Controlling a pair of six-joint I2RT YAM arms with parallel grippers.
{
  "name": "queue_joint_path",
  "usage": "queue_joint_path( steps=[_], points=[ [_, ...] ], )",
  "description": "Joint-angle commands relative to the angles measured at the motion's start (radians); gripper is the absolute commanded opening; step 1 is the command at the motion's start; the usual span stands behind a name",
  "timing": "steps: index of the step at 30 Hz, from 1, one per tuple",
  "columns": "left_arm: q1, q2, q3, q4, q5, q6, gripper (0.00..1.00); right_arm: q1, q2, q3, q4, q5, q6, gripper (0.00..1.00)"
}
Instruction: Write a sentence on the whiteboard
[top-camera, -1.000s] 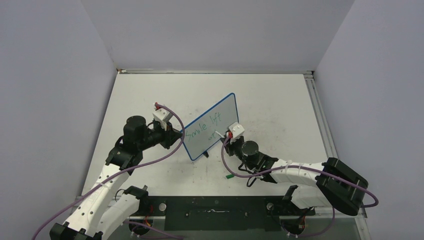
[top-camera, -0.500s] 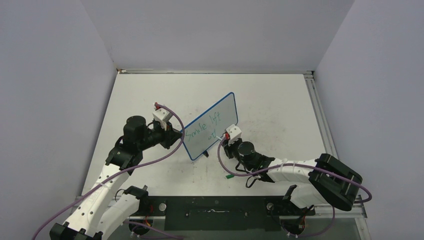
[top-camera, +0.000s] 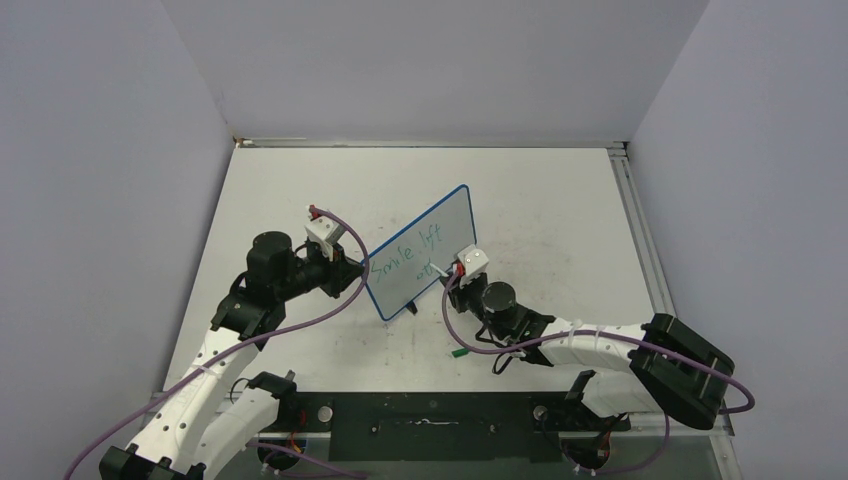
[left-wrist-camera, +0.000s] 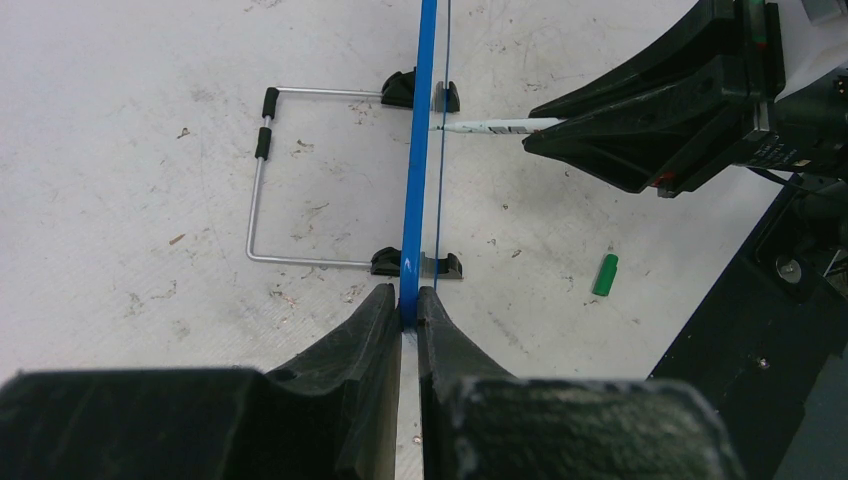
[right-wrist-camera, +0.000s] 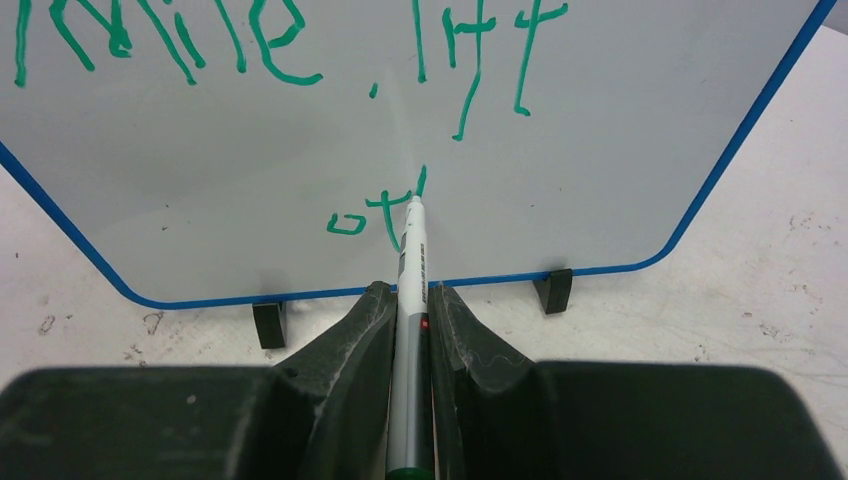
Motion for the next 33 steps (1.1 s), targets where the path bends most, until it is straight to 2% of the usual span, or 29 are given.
queue_joint_path(
  steps=[1,14,33],
  points=[
    [-0.004,0.006,0.013,-0.035,0.008,-0.001,0.0,0.002,-0.027,0.032,0.062,0.027,-0.003,0.05],
    [-0.004,0.005,0.013,-0.035,0.007,-0.001,0.0,-0.001,0.022,0.042,0.046,0.051,0.009,0.05],
    [-0.004,0.003,0.013,-0.034,0.006,-0.001,0.0,0.0,0.036,0.046,0.06,-0.014,-0.003,0.05]
  ],
)
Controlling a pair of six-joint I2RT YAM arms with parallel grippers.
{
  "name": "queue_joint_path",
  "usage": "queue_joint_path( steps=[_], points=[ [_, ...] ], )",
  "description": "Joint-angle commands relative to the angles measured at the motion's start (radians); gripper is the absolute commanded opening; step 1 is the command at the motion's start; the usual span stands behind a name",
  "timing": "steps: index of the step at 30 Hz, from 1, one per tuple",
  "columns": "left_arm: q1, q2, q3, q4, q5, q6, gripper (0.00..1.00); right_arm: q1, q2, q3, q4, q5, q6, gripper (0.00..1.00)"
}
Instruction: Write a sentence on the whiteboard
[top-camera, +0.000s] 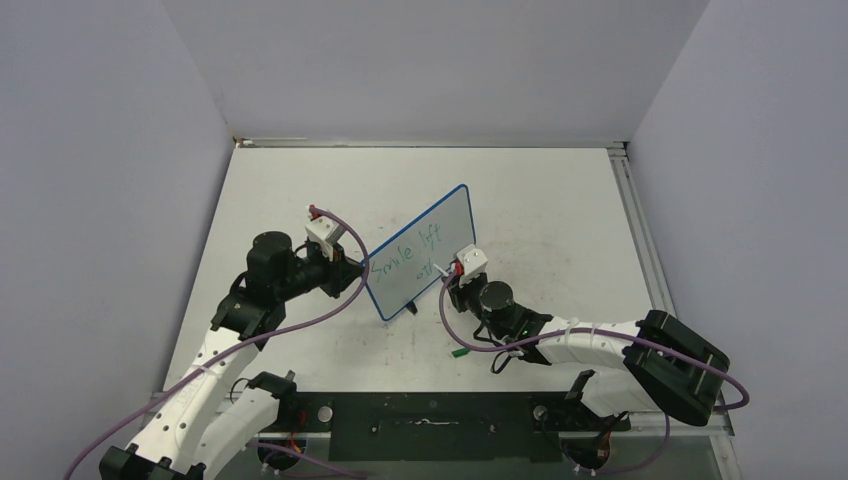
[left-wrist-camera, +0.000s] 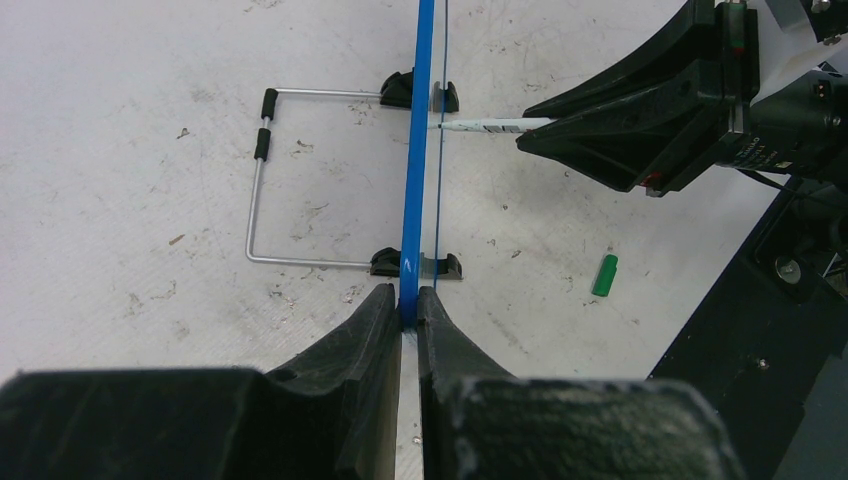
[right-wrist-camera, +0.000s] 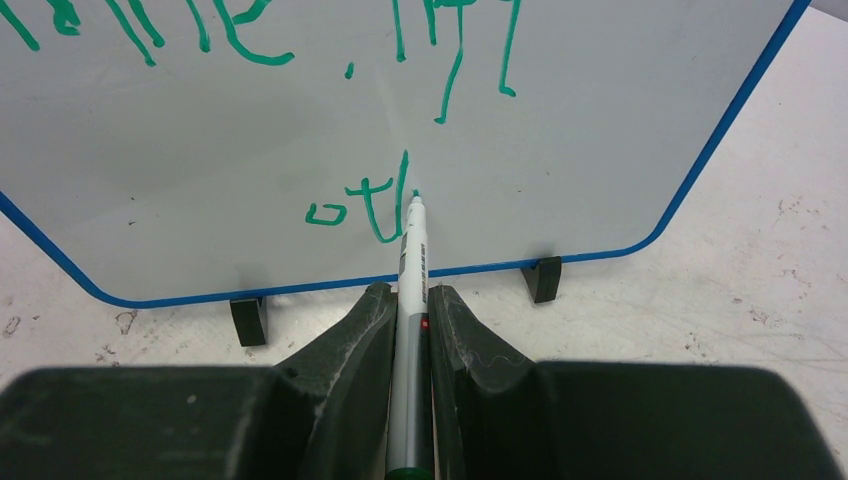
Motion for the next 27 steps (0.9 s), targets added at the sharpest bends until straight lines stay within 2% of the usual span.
queue_joint_path(
  steps=[1,11,27],
  points=[
    [-0.004,0.004,0.013,-0.035,0.006,-0.001,0.0,0.001,0.009,0.043,0.054,-0.034,-0.002,0.05],
    [-0.004,0.005,0.013,-0.035,0.006,-0.001,0.0,-0.002,0.003,0.039,0.052,0.087,0.025,0.05],
    [-0.004,0.005,0.013,-0.034,0.009,-0.001,0.0,-0.011,0.054,0.058,0.028,0.061,0.033,0.05]
  ],
)
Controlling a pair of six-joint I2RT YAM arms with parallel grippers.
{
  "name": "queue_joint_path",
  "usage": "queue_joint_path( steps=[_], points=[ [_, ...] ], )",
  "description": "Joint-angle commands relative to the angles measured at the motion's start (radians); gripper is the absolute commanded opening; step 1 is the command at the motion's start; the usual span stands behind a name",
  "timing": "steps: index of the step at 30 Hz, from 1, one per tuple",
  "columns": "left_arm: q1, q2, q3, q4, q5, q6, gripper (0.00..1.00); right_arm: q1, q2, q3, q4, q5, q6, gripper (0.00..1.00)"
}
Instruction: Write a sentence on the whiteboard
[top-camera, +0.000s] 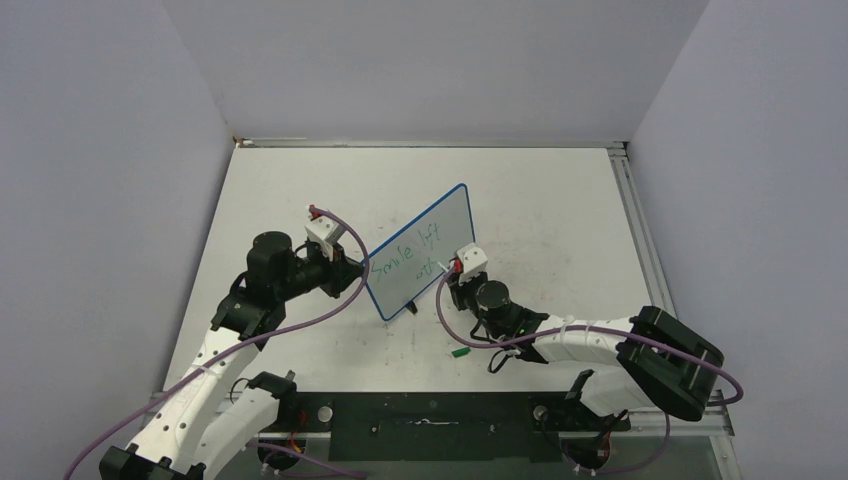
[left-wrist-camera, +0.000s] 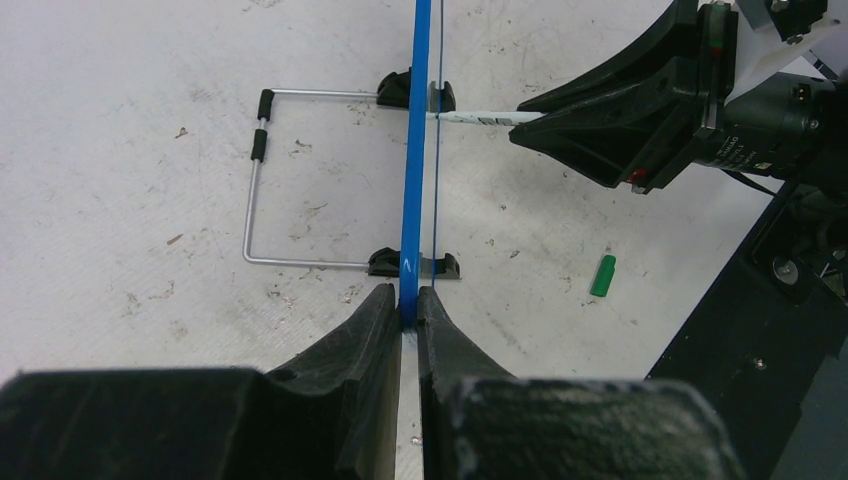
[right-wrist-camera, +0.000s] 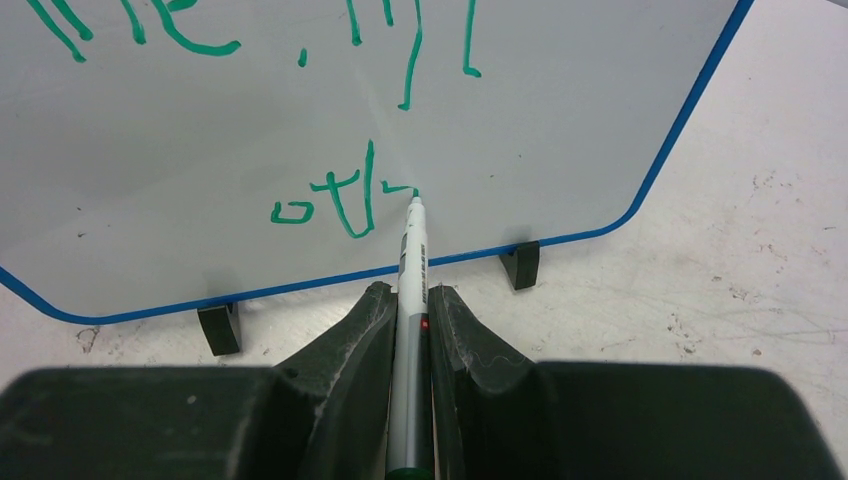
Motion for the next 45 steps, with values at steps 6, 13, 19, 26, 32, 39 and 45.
queue_joint_path(
  steps=[6,13,19,26,32,39,45],
  points=[
    [-0.004,0.003,0.013,-0.034,0.008,0.001,0.0,-0.009,0.047,0.051,0.016,0.004,0.026,0.05],
    [-0.004,0.002,0.013,-0.036,0.008,0.001,0.0,-0.008,0.044,0.054,0.016,0.004,0.024,0.05],
    [-0.004,0.003,0.013,-0.036,0.008,0.001,0.0,-0.009,0.023,0.051,0.016,0.005,0.022,0.05],
    [-0.003,0.006,0.013,-0.036,0.016,-0.002,0.0,-0.008,-0.028,0.036,0.01,-0.001,0.029,0.05],
    [-0.002,0.009,0.014,-0.036,0.019,-0.003,0.0,-0.022,-0.102,0.009,-0.019,-0.014,0.04,0.05],
    [-0.002,0.015,0.014,-0.037,0.022,-0.002,0.0,-0.087,-0.159,-0.01,-0.033,-0.074,0.04,0.05],
    [-0.002,0.014,0.013,-0.038,0.021,-0.002,0.0,-0.102,-0.138,0.001,-0.015,-0.104,0.03,0.05]
  ],
)
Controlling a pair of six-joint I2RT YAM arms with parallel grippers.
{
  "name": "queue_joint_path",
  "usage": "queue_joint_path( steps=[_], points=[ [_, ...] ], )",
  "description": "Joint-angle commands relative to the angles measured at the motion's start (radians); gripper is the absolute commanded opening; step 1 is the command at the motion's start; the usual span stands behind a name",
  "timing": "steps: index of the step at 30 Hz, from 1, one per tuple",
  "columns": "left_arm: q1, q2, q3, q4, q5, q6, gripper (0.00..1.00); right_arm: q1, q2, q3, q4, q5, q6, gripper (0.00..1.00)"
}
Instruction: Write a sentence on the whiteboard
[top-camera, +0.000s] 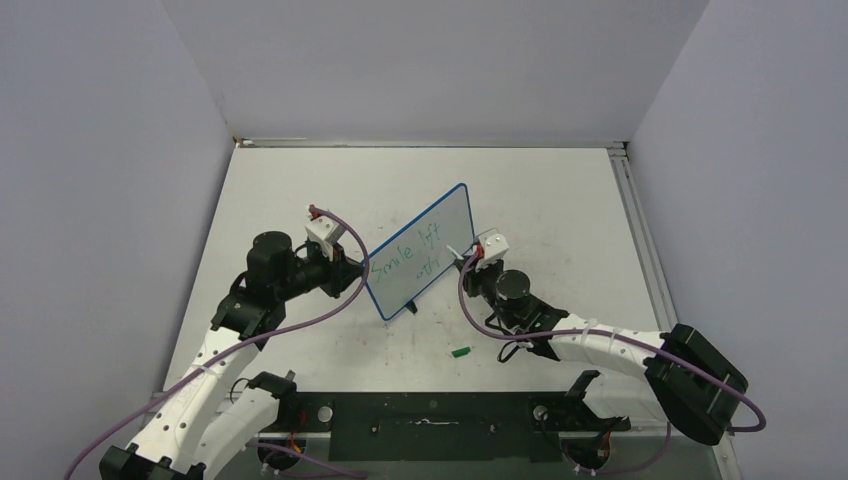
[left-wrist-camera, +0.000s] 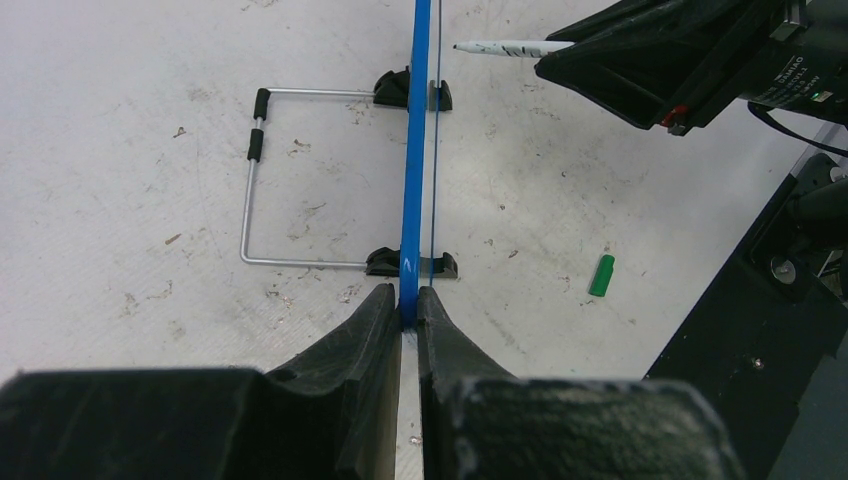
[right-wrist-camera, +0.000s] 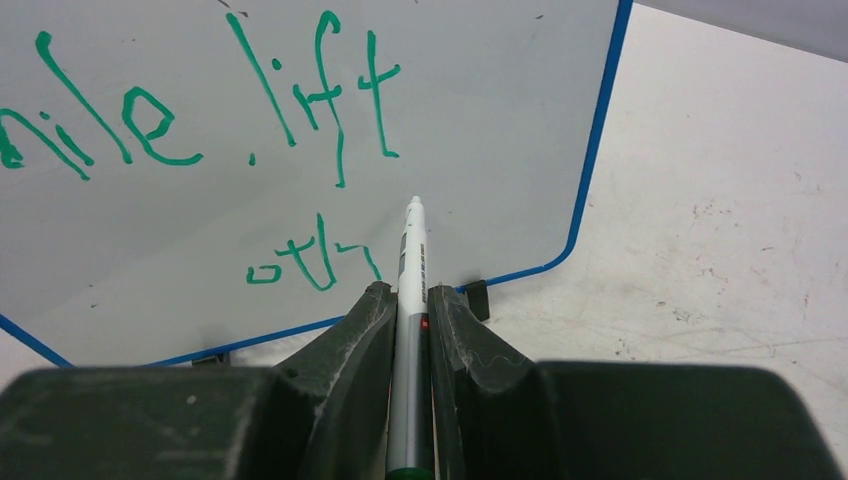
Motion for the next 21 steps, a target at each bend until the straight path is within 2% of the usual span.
queue_joint_path(
  steps=[1,21],
  points=[
    [-0.002,0.013,0.014,-0.038,0.017,0.002,0.0,-0.004,0.005,0.001,0.042,-0.045,0.003,0.05],
    [-0.002,0.016,0.016,-0.036,0.017,0.003,0.0,0.008,0.113,0.04,0.049,-0.04,0.001,0.05]
  ],
)
